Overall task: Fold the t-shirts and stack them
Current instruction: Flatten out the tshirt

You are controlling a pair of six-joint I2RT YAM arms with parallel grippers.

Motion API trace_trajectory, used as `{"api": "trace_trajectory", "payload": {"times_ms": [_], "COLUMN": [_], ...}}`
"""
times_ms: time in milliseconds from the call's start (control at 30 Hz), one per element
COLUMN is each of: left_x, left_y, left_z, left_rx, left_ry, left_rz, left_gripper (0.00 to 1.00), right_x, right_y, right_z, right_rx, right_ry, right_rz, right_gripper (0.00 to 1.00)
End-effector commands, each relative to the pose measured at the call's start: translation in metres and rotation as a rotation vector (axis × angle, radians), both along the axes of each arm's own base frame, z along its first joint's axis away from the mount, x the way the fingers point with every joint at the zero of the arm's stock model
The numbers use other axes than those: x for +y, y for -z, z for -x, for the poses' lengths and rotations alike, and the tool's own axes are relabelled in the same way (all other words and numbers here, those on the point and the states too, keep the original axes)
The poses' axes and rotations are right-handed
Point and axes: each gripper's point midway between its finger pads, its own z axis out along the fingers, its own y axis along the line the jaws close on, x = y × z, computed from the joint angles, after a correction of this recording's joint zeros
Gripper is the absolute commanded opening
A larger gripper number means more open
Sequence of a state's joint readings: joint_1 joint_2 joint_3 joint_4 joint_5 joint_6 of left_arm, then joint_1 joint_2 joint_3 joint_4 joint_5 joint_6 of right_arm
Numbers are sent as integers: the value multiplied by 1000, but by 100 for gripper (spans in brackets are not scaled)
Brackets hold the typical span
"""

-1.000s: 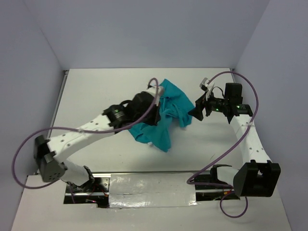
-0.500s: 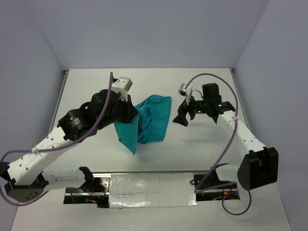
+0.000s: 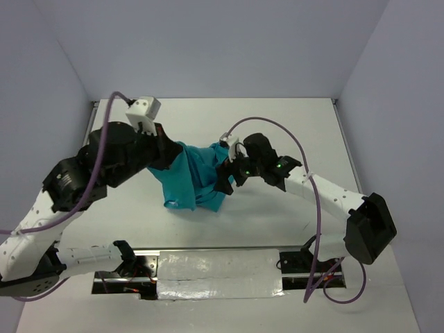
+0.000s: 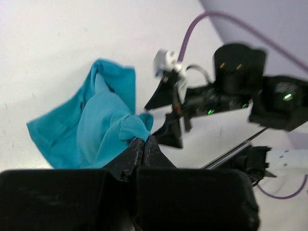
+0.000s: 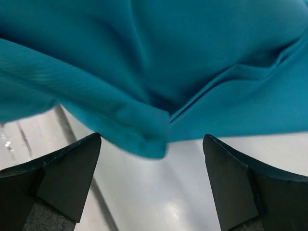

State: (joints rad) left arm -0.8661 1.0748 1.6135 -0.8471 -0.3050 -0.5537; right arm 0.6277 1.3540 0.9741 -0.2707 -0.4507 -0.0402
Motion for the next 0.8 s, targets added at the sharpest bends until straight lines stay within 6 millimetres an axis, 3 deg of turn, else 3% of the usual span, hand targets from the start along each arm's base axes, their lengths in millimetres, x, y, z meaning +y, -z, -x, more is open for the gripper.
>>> {"api": "trace_trajectory", "payload": {"times_ms": [0, 100, 200, 400, 500, 600, 767], "left_x": [17, 28, 35, 25, 18, 14, 17], "left_y": [-53, -76, -99, -144, -152, -151, -157], "left_z": [12, 20, 25, 26, 19, 14, 13], "left_rx": [-107, -147, -188, -280, -295, -290, -320], "left_ry": [-6, -10, -12, 41, 47, 46, 28], "left_rz": [124, 161, 192, 259, 238, 221, 238], "left_gripper": [0, 0, 0, 0, 0, 0, 0], "right_x": [18, 16, 18, 14, 17, 20, 31], "right_y": [-29, -33, -52, -73, -82, -89, -111], "right_z": [-7, -7, 8, 76, 104, 117, 139], "right_rx": [-48, -87, -147, -259, -442, -538, -537], "right_ry": [78, -1, -196, -629, -814, -869, -867], "right_rz": [-81, -56, -89, -173, -201, -220, -300], "right_gripper": [94, 96, 96, 95, 96, 96, 94]}}
